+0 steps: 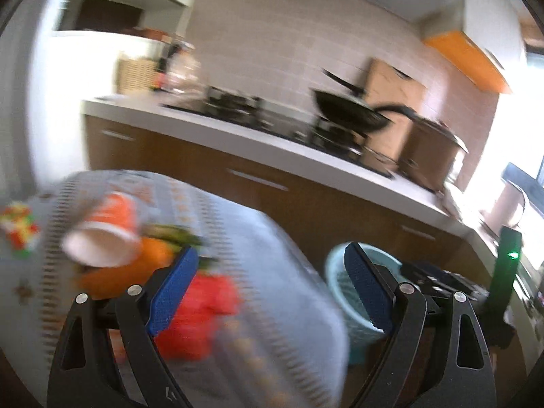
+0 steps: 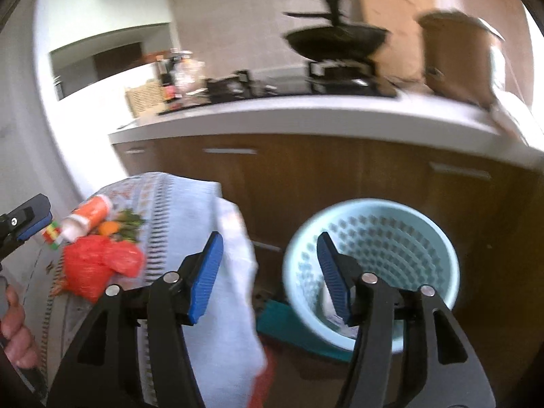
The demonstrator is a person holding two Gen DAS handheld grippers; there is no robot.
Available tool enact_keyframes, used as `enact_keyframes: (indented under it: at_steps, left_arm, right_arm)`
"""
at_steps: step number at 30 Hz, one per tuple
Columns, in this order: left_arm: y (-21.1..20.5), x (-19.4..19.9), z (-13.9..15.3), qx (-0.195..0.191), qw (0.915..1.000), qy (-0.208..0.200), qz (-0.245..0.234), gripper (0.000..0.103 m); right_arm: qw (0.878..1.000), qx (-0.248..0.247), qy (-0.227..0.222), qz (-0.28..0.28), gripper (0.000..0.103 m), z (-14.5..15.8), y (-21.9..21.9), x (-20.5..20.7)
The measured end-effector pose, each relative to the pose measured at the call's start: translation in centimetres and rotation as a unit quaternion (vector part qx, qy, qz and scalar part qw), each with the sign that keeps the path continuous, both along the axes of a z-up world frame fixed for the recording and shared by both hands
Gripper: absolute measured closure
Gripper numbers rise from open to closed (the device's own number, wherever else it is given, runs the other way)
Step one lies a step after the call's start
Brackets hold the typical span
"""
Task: Collect trash
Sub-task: 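Move both open tools back over the table, then grasp the orange paper cup with the left tool while the right grasps the red plastic bag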
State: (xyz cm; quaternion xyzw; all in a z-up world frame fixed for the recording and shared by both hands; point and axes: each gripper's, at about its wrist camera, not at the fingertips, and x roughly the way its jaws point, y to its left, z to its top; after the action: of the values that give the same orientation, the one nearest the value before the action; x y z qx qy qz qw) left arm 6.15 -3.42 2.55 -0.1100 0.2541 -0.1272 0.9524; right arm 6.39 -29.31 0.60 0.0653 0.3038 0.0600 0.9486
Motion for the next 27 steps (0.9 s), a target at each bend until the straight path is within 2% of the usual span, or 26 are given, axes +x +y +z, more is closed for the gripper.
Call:
enact_keyframes:
  at_steps: [3, 5, 8, 12, 15, 18, 23, 26, 27]
  left_arm:
    - [5.2, 0.0, 0.6, 0.0, 0.9984, 0.004, 0.056, 0.017]
    - [7.8, 0.4, 0.9, -0.011, 0.9972, 0.011, 0.073, 0.017]
    - [11.5, 1.6, 0.8, -0.021, 0.9957, 0.03, 0.085, 0.017]
    - [14.4, 5.0, -0.7, -0.012, 0.9943, 0.059, 0.087, 0.014]
    - [15.3, 7.7, -2.9, -0.021, 0.9917, 0.096, 0.083, 0.014]
    - [16.2, 9.7, -5.1, -0.057, 0.9876, 0.127, 0.073, 0.014]
    - [15.6, 12.3, -7.3, -0.065, 0.9834, 0.155, 0.069, 0.016]
    - [15.3, 13.2, -8.2, -0.069, 0.9823, 0.161, 0.067, 0.025]
    - [15.2, 13.3, -8.4, -0.072, 0.9821, 0.161, 0.064, 0.028]
  right_arm:
    - [0.999, -0.009, -0.005, 0.031, 0.044, 0.6, 3.2, 0.5]
    - [0.999, -0.016, -0.004, 0.05, 0.044, 0.7, 5.4, 0.9]
    - [0.997, -0.022, 0.001, 0.079, 0.044, 0.6, 8.4, 1.4]
    - [0.993, -0.035, 0.011, 0.11, 0.044, 0.0, 12.1, 1.7]
    - [0.99, -0.038, 0.02, 0.131, 0.044, -0.4, 14.1, 1.7]
    - [0.988, -0.044, 0.023, 0.148, 0.044, -0.7, 15.8, 1.3]
    - [0.984, -0.048, 0.034, 0.171, 0.039, -1.5, 18.2, 1.0]
    - [0.982, -0.049, 0.045, 0.179, 0.037, -2.2, 19.4, 1.2]
    - [0.981, -0.047, 0.048, 0.179, 0.034, -2.3, 19.7, 1.3]
